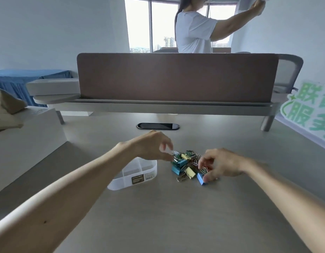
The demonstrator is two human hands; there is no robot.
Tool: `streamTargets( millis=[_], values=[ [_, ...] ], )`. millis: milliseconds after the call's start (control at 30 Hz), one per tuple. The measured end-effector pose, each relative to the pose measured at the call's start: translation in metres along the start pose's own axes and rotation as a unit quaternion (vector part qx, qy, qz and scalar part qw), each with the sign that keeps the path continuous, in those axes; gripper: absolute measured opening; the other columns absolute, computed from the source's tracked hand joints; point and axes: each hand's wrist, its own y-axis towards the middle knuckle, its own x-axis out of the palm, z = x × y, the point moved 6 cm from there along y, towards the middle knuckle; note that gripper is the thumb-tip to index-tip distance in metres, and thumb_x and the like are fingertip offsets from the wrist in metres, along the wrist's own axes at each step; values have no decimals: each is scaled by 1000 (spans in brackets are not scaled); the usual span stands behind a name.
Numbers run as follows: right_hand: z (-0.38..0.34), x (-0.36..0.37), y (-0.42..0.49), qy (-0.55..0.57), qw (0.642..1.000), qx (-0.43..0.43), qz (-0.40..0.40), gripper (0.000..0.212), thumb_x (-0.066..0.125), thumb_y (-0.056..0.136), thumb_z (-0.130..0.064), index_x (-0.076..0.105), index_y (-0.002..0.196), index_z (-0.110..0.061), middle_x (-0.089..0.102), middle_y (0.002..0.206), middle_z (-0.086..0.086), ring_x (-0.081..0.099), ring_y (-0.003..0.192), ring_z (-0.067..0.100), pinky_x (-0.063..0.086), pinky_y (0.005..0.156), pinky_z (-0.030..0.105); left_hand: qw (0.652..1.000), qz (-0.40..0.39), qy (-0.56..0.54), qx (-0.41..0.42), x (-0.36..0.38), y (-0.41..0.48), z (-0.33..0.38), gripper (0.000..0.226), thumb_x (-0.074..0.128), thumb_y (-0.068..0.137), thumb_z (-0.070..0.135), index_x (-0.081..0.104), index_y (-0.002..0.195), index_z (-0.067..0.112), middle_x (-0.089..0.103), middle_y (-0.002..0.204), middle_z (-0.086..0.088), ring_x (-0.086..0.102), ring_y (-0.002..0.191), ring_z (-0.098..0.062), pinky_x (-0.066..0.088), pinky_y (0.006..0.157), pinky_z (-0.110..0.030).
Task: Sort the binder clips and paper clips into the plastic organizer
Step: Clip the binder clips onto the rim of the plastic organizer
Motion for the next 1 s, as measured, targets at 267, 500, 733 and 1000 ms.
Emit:
streamTargets(
  millis=[267, 500, 733, 1000],
  values=[
    [-5, 23, -8, -27, 996, -29, 78, 46, 77, 63, -53, 65, 101, -30, 55, 94, -14, 50, 85, 3, 36, 71, 18, 984, -137, 115, 7, 47, 37, 30, 73, 78, 68, 47, 46, 131, 30, 46, 99, 11, 46, 104, -13, 36, 93, -40],
    [-11, -4, -13, 98, 983, 14, 157, 11, 60, 78, -24, 55, 87, -25, 58, 69, -9, 50, 56, 0, 36, 49, 14, 989, -113, 89, 30, 52, 45, 25, 58, 79, 66, 47, 56, 116, 30, 47, 100, 9, 45, 95, -11, 42, 84, -38],
    [-28, 24, 5, -9, 998, 1, 59, 37, 73, 67, -50, 64, 95, -27, 58, 93, -6, 52, 84, 12, 39, 65, 25, 990, -109, 73, 54, 54, 50, 22, 38, 77, 73, 39, 64, 106, 25, 47, 89, 13, 44, 85, -10, 37, 71, -28],
    [-33, 20, 11, -50, 996, -9, 70, 36, 77, 70, -40, 64, 101, -26, 64, 106, 0, 57, 97, 20, 41, 71, 28, 994, -96, 17, 38, 50, 49, 15, 12, 75, 77, 29, 68, 87, 26, 61, 77, 7, 59, 78, -22, 53, 71, -39]
  ],
)
